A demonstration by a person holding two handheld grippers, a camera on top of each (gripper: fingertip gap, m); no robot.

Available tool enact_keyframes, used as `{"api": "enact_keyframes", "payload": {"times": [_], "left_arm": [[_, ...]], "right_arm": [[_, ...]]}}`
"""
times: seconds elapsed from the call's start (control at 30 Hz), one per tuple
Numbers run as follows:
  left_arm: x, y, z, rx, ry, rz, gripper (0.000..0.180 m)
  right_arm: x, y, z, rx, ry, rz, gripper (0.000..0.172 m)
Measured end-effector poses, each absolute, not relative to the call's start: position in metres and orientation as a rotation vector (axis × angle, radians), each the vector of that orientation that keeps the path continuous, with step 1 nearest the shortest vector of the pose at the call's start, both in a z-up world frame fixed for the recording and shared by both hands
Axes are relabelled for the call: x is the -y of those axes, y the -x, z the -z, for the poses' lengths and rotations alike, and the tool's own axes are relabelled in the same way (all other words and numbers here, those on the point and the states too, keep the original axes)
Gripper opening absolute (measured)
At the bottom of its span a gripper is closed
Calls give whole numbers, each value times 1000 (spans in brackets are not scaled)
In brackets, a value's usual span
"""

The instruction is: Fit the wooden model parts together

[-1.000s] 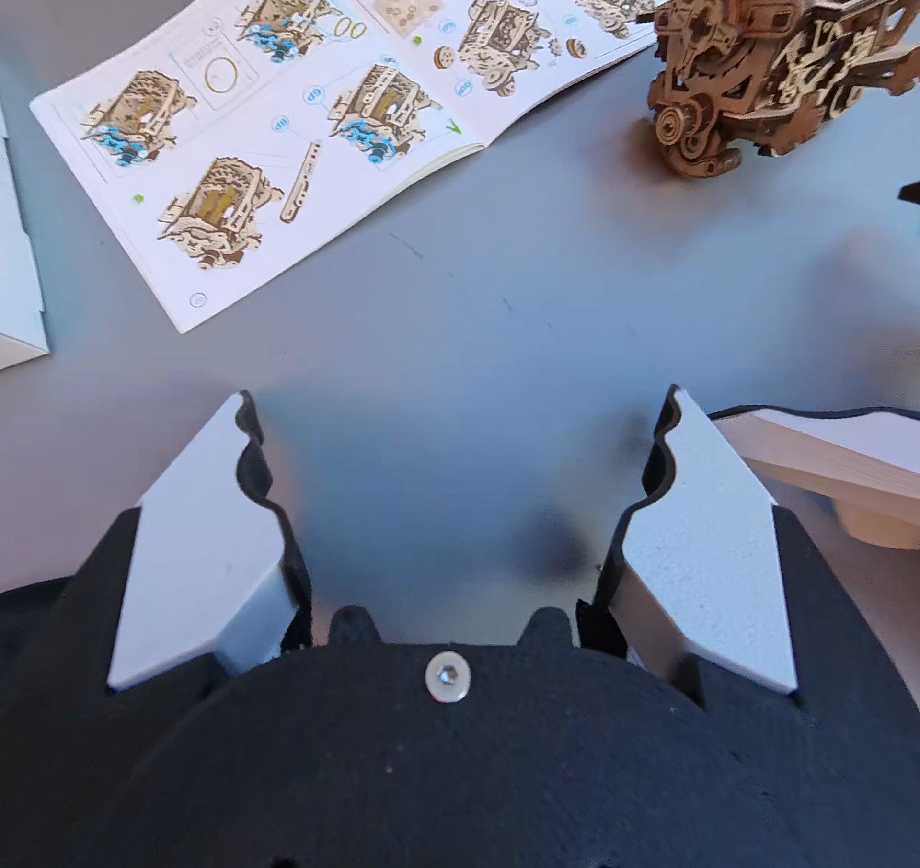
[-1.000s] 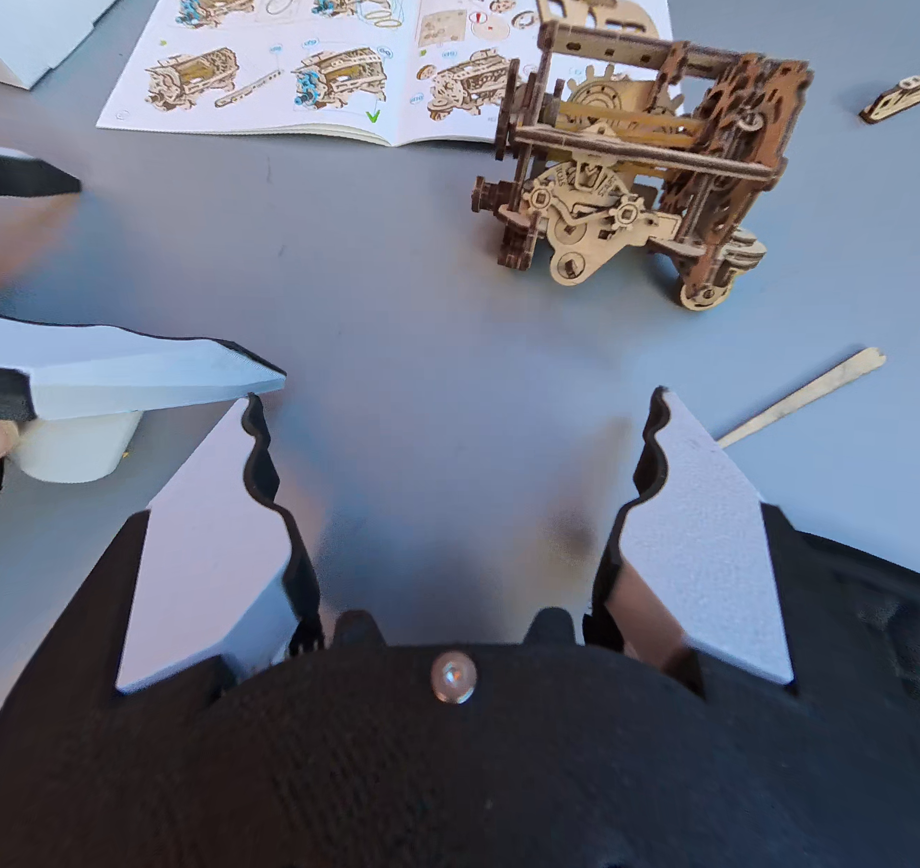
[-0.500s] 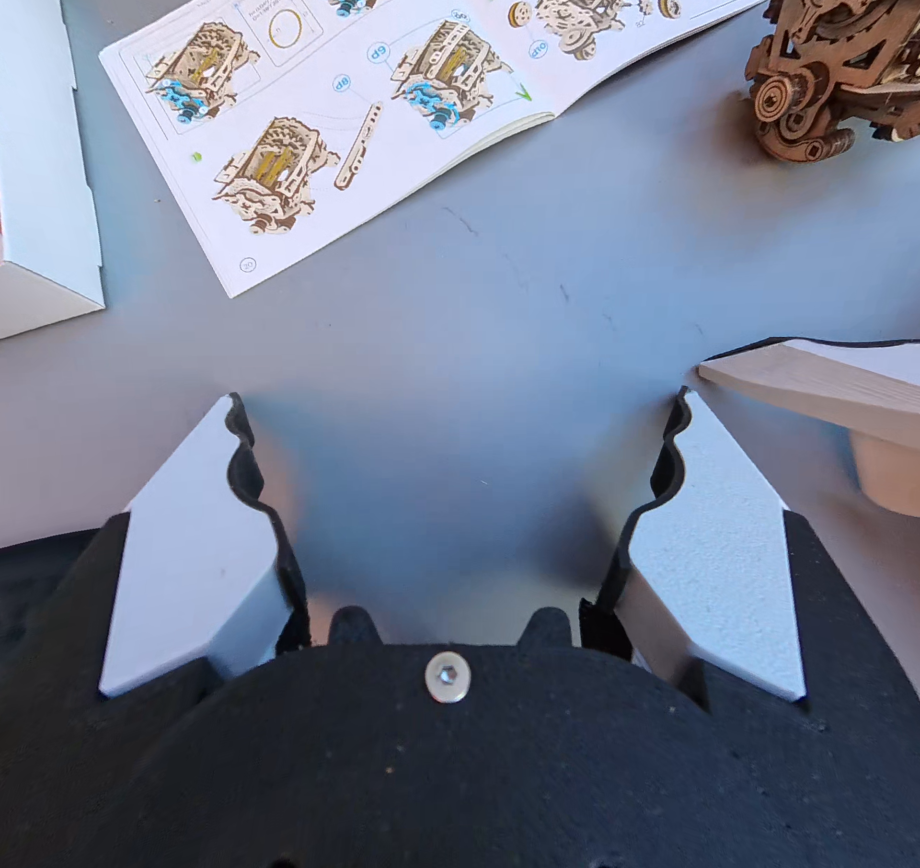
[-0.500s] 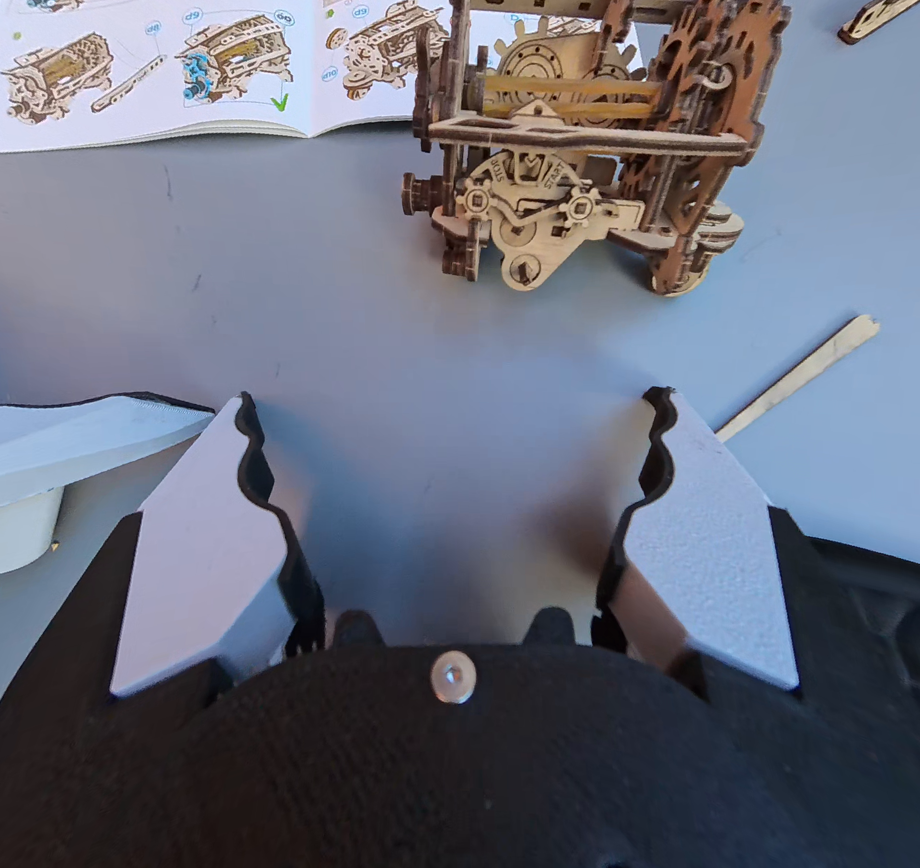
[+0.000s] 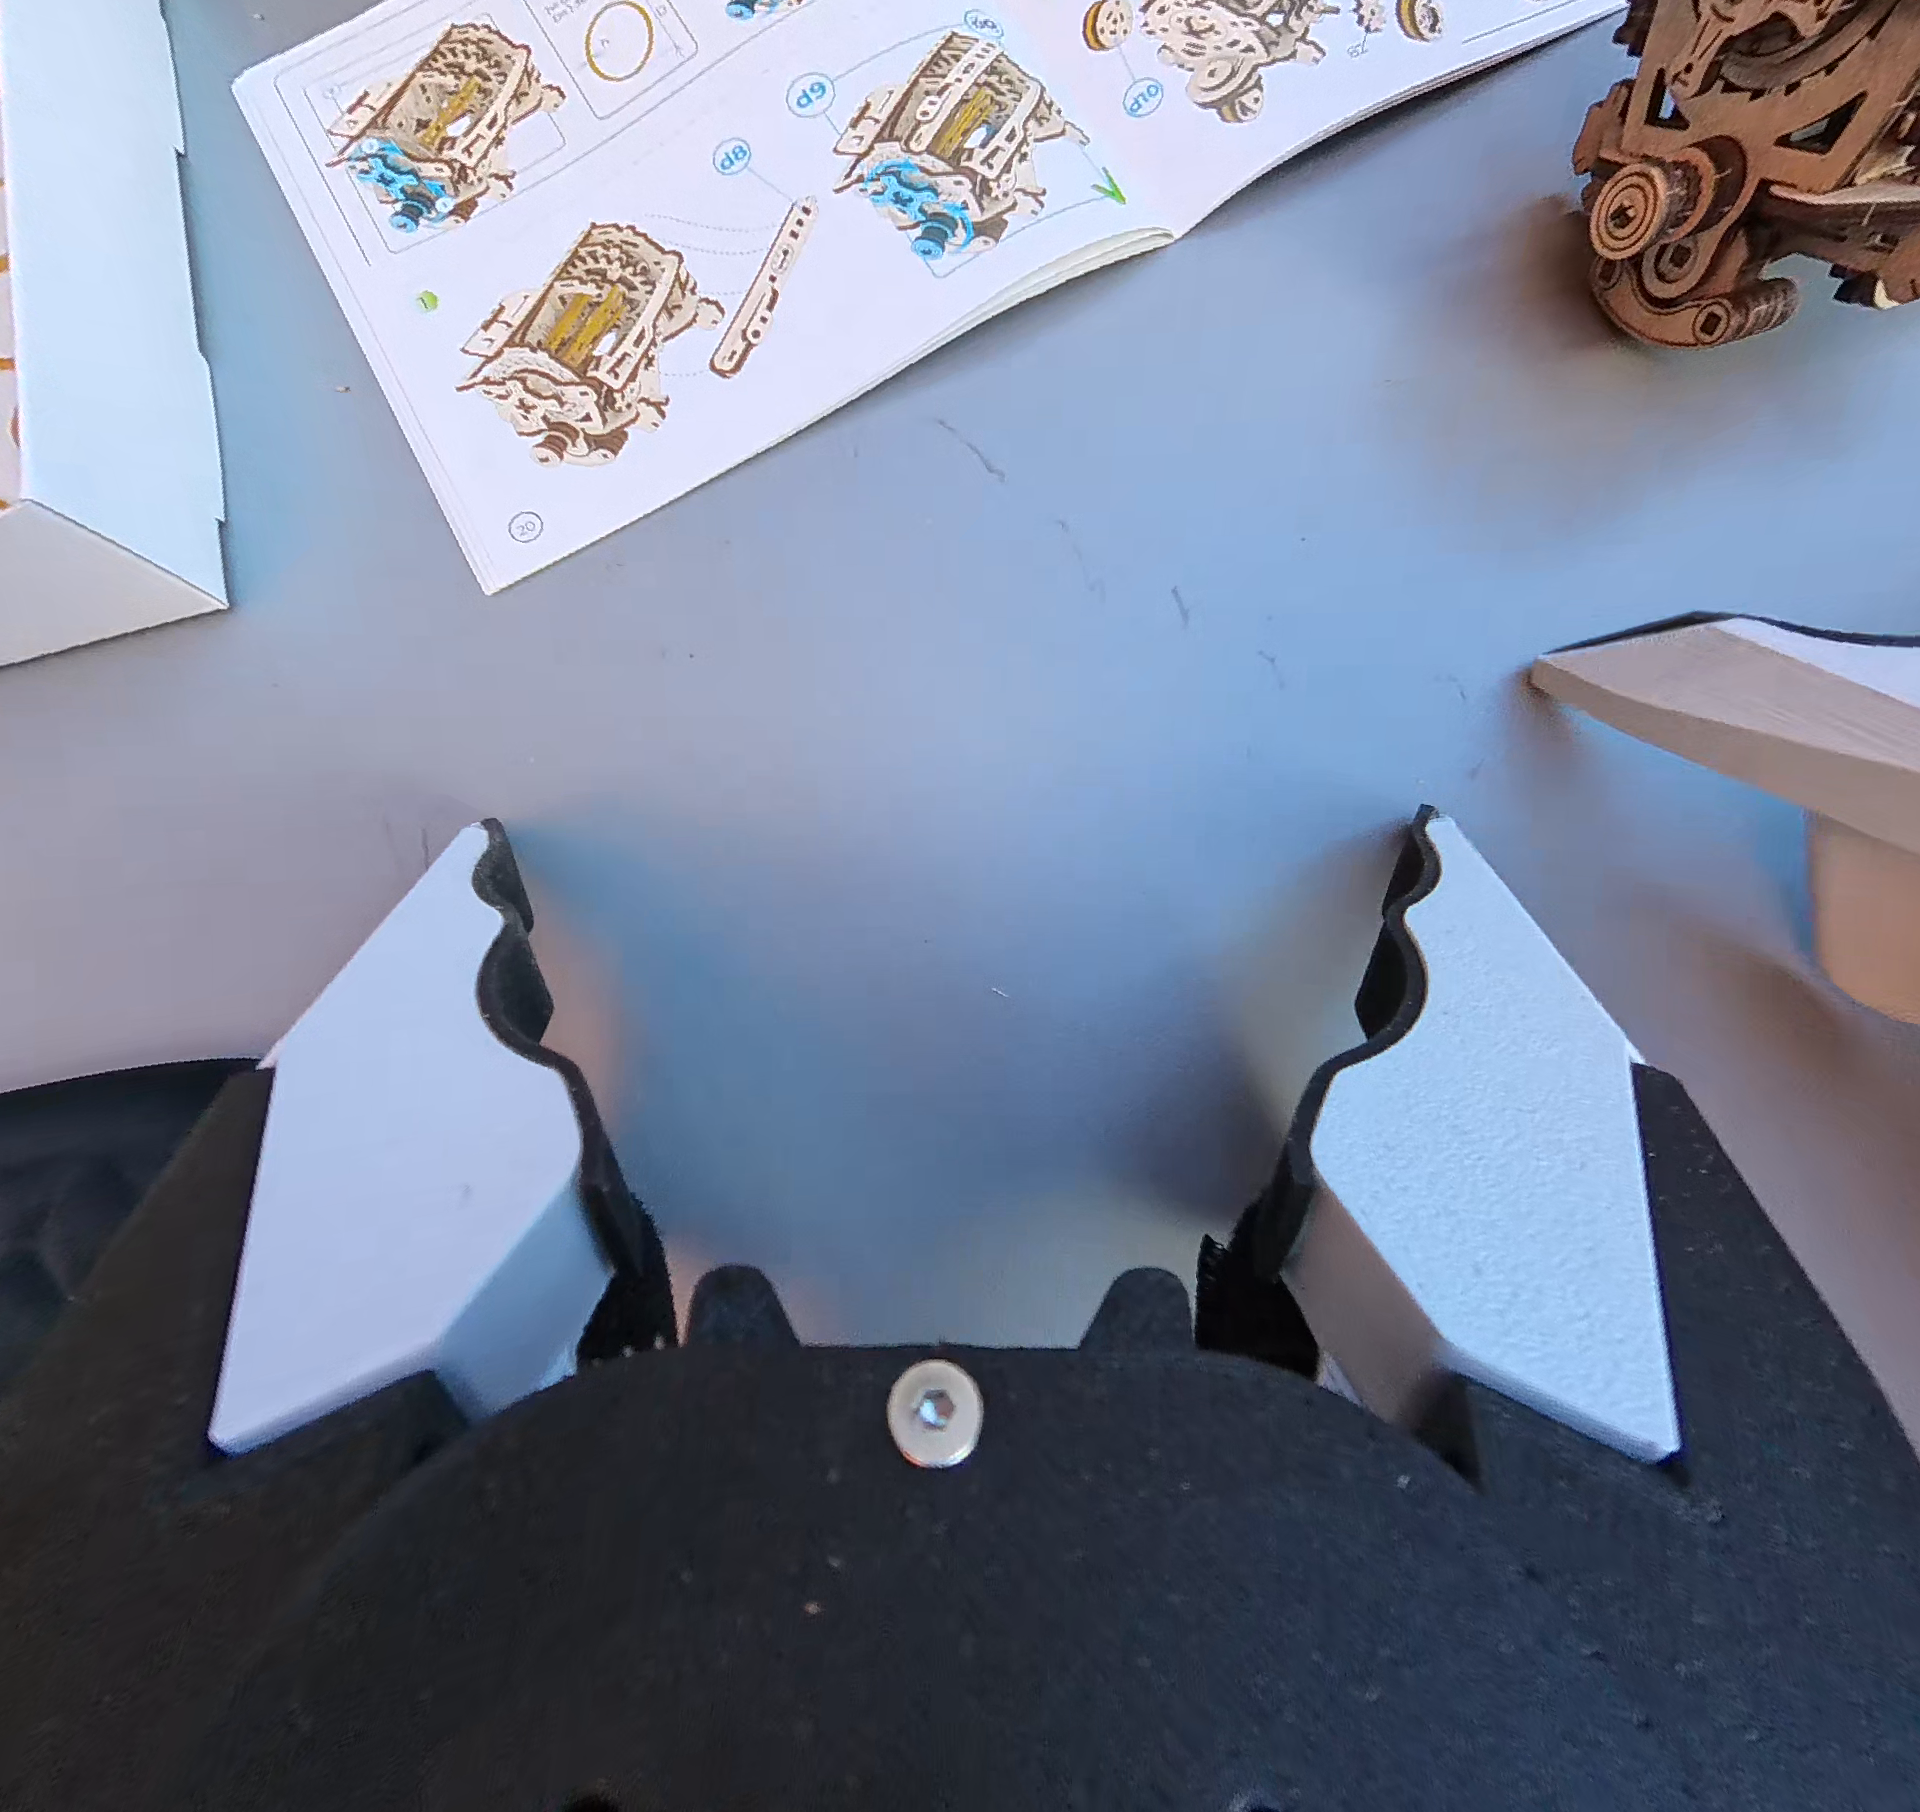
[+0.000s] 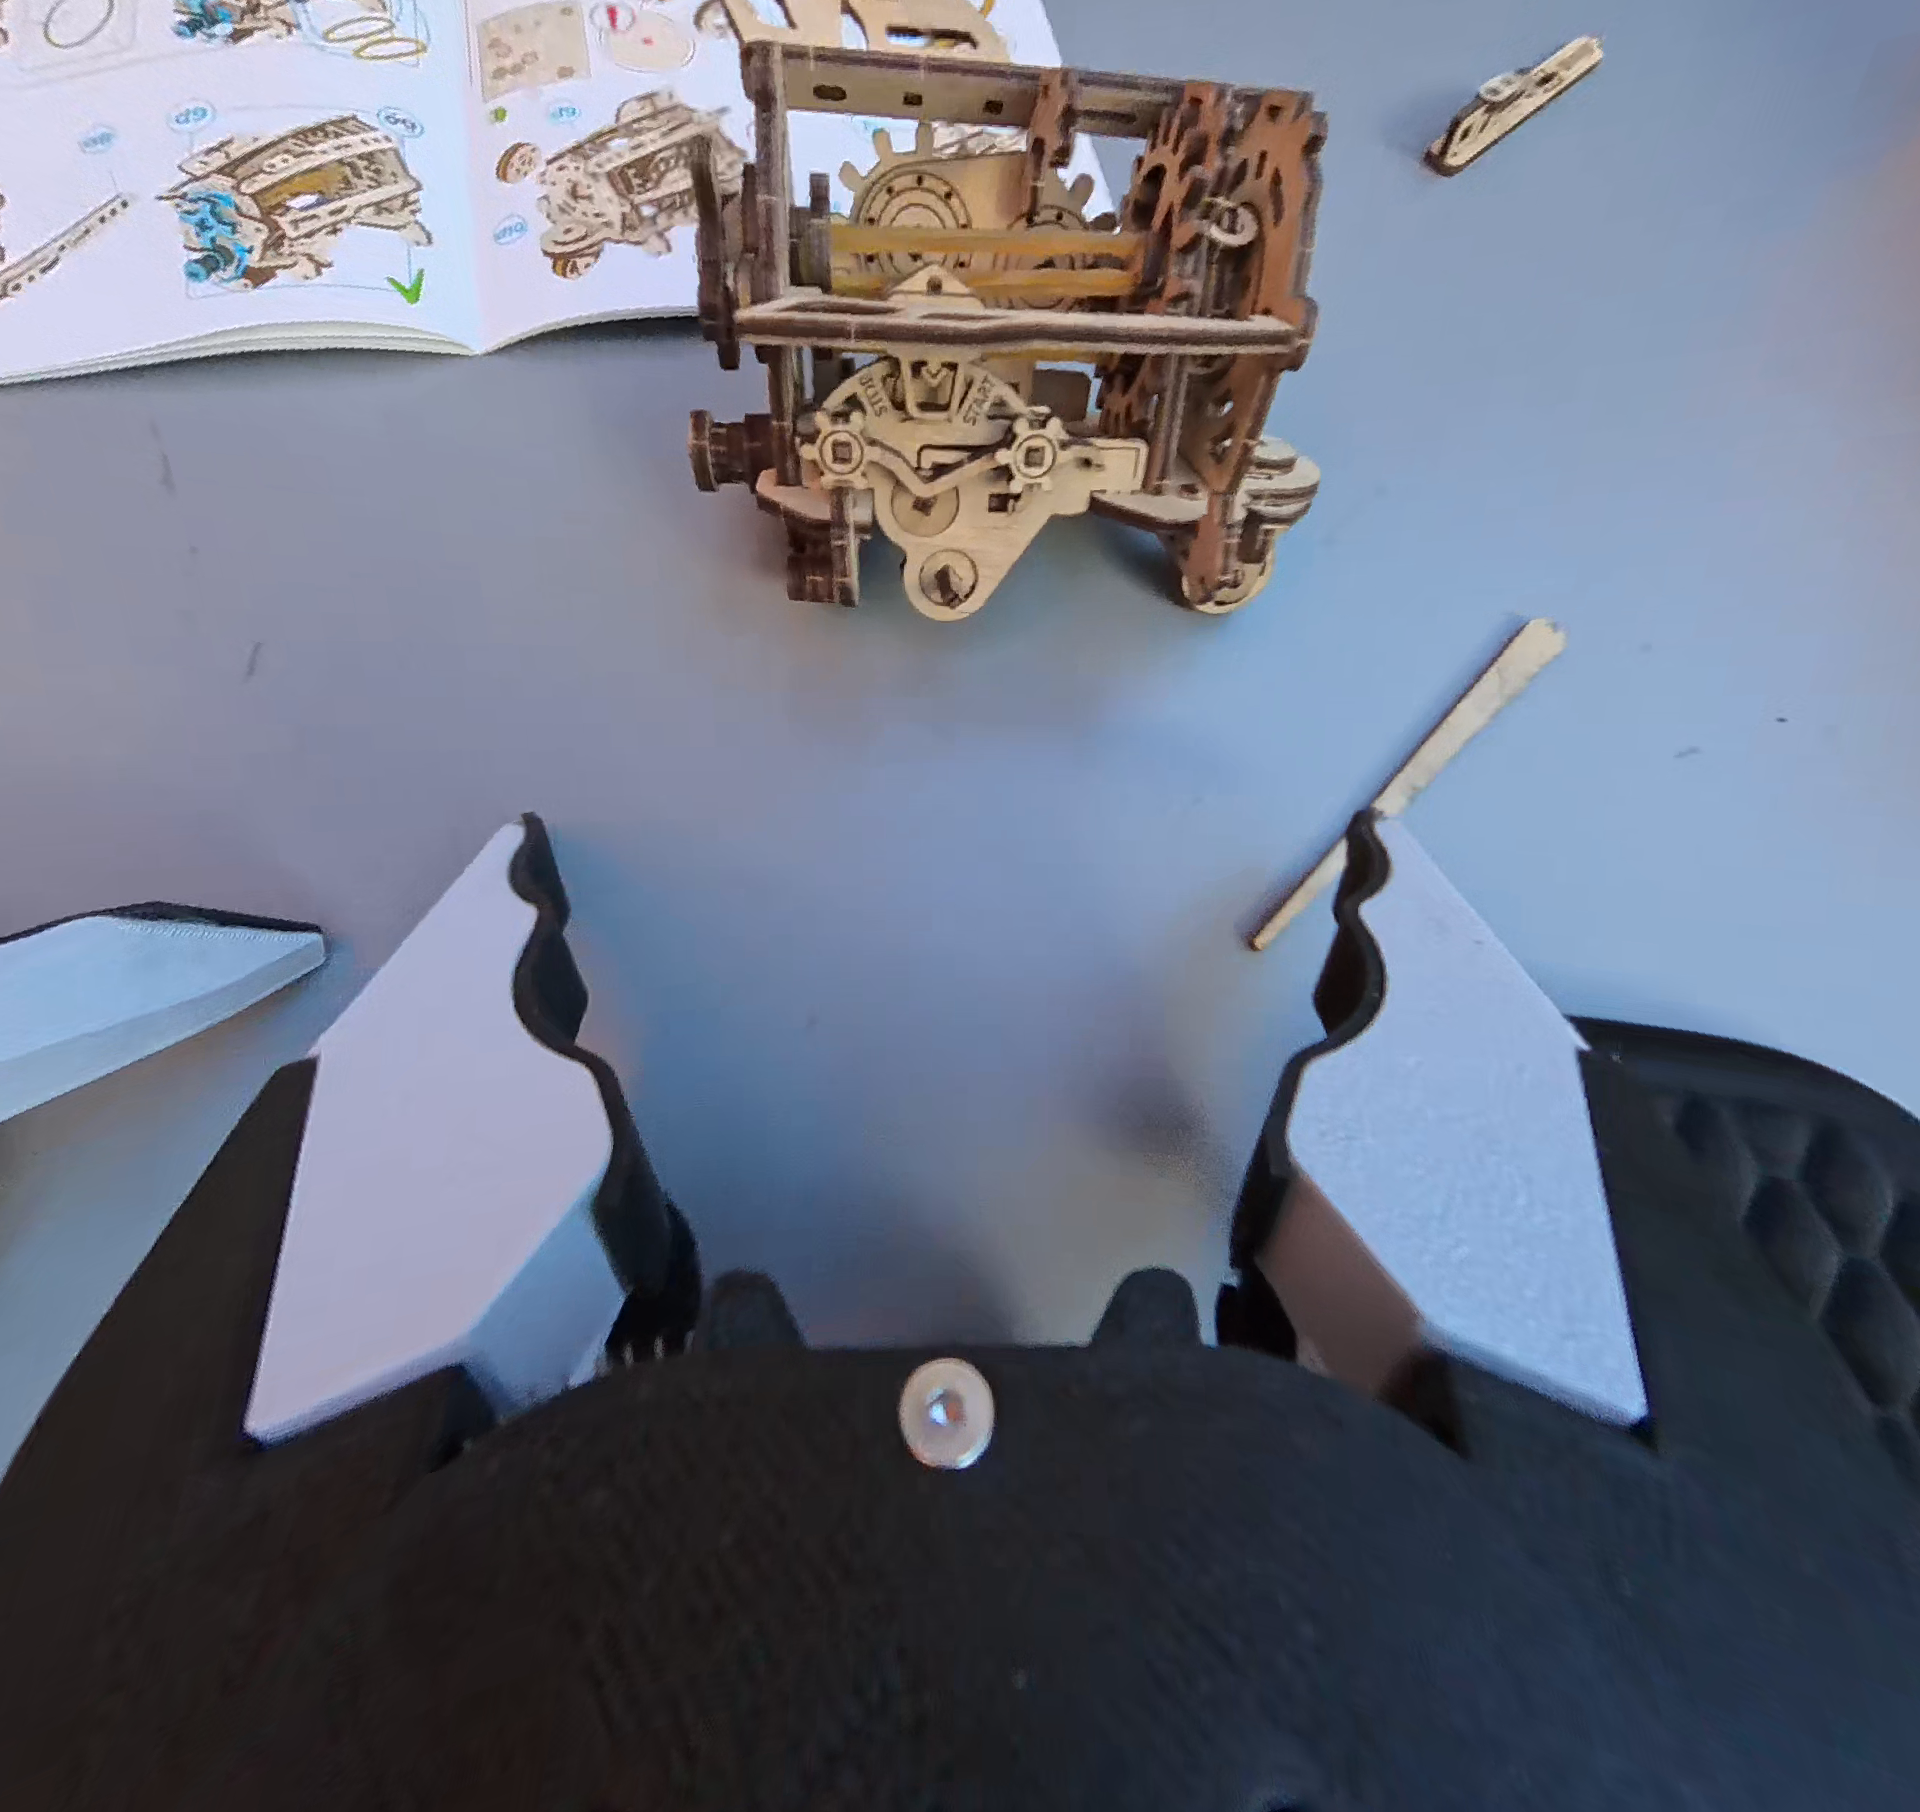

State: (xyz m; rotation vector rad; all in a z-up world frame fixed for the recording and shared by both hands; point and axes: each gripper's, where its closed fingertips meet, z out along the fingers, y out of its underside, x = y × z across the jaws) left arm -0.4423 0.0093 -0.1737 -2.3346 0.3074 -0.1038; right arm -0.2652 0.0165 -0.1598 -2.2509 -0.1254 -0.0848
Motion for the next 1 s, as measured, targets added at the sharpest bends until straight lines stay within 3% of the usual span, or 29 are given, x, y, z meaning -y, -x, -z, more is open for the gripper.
{"api": "enact_keyframes", "payload": {"times": [0.03,0.73,1.0], "left_arm": [[-9,442,174,-307,2335,104,157],[-9,442,174,-307,2335,104,157],[-9,442,174,-307,2335,104,157]], "right_arm": [[-16,271,162,148,2266,16,133],[-6,269,162,176,2261,26,136],[-6,273,165,135,2287,-45,125]]}}
